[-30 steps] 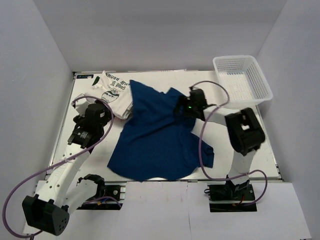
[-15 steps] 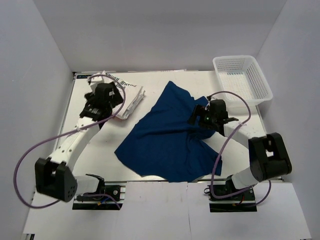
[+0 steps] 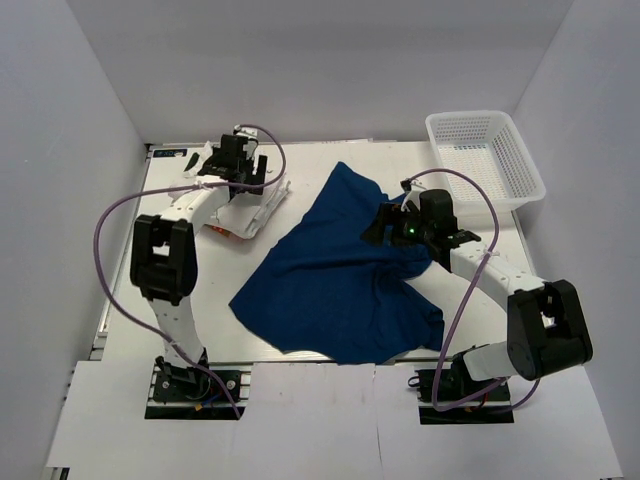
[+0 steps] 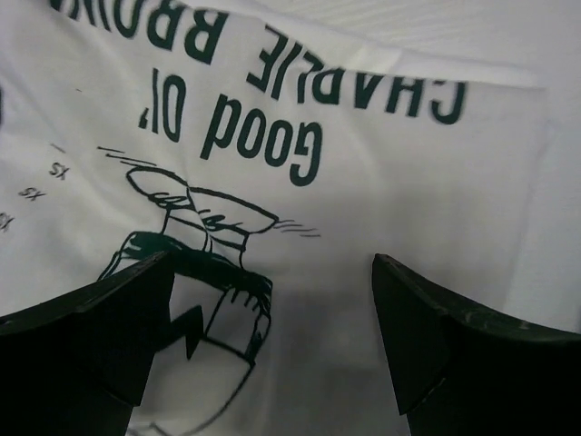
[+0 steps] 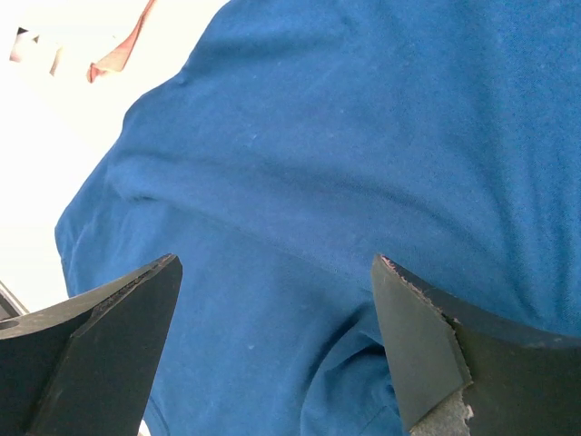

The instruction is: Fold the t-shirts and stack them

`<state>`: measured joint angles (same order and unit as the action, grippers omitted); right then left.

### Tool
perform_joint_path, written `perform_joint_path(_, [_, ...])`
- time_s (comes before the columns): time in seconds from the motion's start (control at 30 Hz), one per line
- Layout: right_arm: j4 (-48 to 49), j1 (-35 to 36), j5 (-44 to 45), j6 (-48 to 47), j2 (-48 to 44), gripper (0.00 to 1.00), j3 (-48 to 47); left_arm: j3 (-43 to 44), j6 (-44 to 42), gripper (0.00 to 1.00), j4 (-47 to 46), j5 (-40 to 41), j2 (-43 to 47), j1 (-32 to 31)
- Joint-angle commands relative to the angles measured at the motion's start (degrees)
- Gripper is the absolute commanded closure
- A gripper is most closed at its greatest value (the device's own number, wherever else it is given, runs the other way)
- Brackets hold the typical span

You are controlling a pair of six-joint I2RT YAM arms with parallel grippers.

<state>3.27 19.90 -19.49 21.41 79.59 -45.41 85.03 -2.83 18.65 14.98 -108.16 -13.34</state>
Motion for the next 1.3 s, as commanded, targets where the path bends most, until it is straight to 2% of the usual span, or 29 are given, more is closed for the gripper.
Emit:
perform_joint_path(0.0, [0.8,-0.1,-0.5,-1.2,0.3,0.1,-1.5,4.0,-3.3,0.01,4.7,-5.7,-4.3,3.0])
perform_joint_path(0.2, [0.9,-0.3,1.0,-0.8,1.3,0.1,-1.7,9.5,-2.7,0.01,7.5,-6.8,-13.6,6.7])
perform_joint_path(0.33, [1.0,-0.4,1.6,-1.1,2.1,0.1,-2.4,17.4,-0.2,0.01,10.7,-3.5,-21.3,10.4])
perform_joint_path(0.37, [1.0,-0.4,1.6,-1.2,2.3,0.1,-2.7,18.5,0.5,0.01,10.7,-1.0,-22.7,11.9])
perform_joint_path(0.47, [0.8,-0.5,1.1,-1.3,2.9,0.1,-3.2,21.8,1.1,0.01,9.1,-0.2,-26.7,14.7])
perform_joint_path(0.67, [-0.5,-0.3,2.1,-1.6,3.5,0.1,-4.1,25.0,-6.7,0.01,2.5,-2.9,-30.8,18.0])
perform_joint_path(0.8, [-0.2,-0.4,2.2,-2.1,4.8,0.1,-5.0,31.9,-14.0,0.01,1.6,-6.5,-35.0,19.5])
perform_joint_path(0.93, [-0.3,-0.5,2.1,-2.1,6.6,0.1,-6.4,32.5,-20.1,0.01,-2.7,-8.4,-36.8,20.7])
perform_joint_path(1.07, [-0.8,-0.4,2.3,-1.3,8.9,0.1,-7.9,32.5,-24.4,0.01,-4.0,-14.7,-37.3,21.9])
perform_joint_path(1.17, [-0.3,-0.3,1.6,-0.8,10.2,0.1,-9.0,32.5,-25.2,0.01,-3.3,-17.7,-37.3,22.4])
perform_joint_path(1.27, [-1.5,-0.2,1.1,-0.8,10.7,0.1,-10.3,37.8,-19.3,0.01,-1.8,-18.6,-37.3,22.4])
